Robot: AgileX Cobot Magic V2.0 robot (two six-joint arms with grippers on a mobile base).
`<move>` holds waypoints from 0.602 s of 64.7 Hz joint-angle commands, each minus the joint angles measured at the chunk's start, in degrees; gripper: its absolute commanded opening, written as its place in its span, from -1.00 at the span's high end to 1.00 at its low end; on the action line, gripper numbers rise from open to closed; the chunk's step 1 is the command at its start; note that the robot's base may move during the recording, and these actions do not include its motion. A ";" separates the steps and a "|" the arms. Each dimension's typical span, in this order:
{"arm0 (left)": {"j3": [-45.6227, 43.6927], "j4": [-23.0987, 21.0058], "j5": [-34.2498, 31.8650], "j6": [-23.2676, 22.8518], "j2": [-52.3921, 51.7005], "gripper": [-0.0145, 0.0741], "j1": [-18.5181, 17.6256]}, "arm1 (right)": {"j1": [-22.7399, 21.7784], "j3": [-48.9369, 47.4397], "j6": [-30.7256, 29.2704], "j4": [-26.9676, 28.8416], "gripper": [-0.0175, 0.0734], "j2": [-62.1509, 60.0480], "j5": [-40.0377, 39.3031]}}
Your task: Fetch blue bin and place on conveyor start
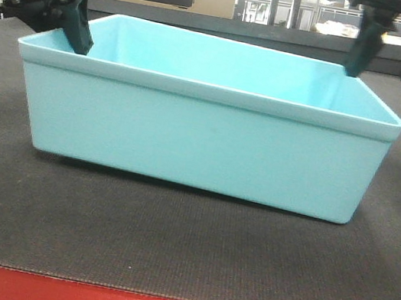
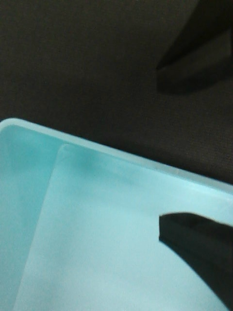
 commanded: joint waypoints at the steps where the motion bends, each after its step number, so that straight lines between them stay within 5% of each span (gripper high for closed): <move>1: -1.42 0.17 -1.53 0.37 -0.46 0.13 0.09 | -0.33 -0.18 -0.49 -0.61 -0.57 -0.69 -0.66; 9: -5.16 0.17 3.51 0.37 -0.46 -0.68 0.09 | -0.33 -0.50 -0.49 -0.71 -0.61 -2.69 -0.76; 11: -6.07 0.31 5.27 0.37 -0.46 -0.74 0.09 | -0.33 -0.91 -0.49 -0.82 -0.60 -3.46 -0.76; 26: -14.94 1.23 13.52 0.37 -4.81 -0.40 0.09 | -0.33 -4.14 -0.49 -1.24 -0.30 -10.22 0.00; 34: -15.56 3.63 13.32 0.37 -10.75 -0.15 0.09 | -0.33 -4.14 -0.49 -4.28 0.05 -15.04 -0.36; 39: -14.84 6.79 13.71 0.37 -14.66 0.11 0.09 | -0.33 -3.89 -0.39 -6.28 0.43 -17.54 -0.36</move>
